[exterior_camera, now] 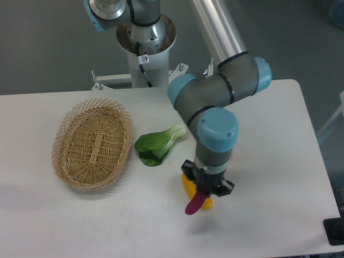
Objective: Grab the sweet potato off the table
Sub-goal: 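Lift the held sweet potato and carry it back toward the start pose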
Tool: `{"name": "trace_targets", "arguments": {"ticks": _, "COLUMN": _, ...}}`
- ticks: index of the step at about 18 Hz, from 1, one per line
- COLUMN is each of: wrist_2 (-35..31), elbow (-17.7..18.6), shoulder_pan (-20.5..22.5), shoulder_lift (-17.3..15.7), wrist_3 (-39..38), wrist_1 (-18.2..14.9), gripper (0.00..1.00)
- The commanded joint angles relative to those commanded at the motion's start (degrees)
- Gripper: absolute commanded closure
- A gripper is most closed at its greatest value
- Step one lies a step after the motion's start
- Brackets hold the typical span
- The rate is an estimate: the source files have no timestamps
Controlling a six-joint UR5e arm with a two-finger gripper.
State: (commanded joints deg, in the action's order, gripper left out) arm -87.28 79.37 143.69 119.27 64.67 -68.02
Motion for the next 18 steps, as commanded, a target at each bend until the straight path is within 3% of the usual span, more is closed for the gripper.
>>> {"name": "trace_targets", "arguments": {"ticks": 7, "wrist_2": -0.35, "elbow": -1.94, "shoulder_pan": 3.88, "shoulder_lift": 0.26, "wrist_3": 5.54, "wrist_1": -0.63, "gripper": 0.67}}
{"name": "trace_targets", "arguments": {"ticks": 18, "wrist_2": -1.32, "elbow": -3.61, "shoulder_pan": 4.32, "shoulder_lift": 2.02, "wrist_3": 8.80, "wrist_1": 0.25, "gripper": 0.67}}
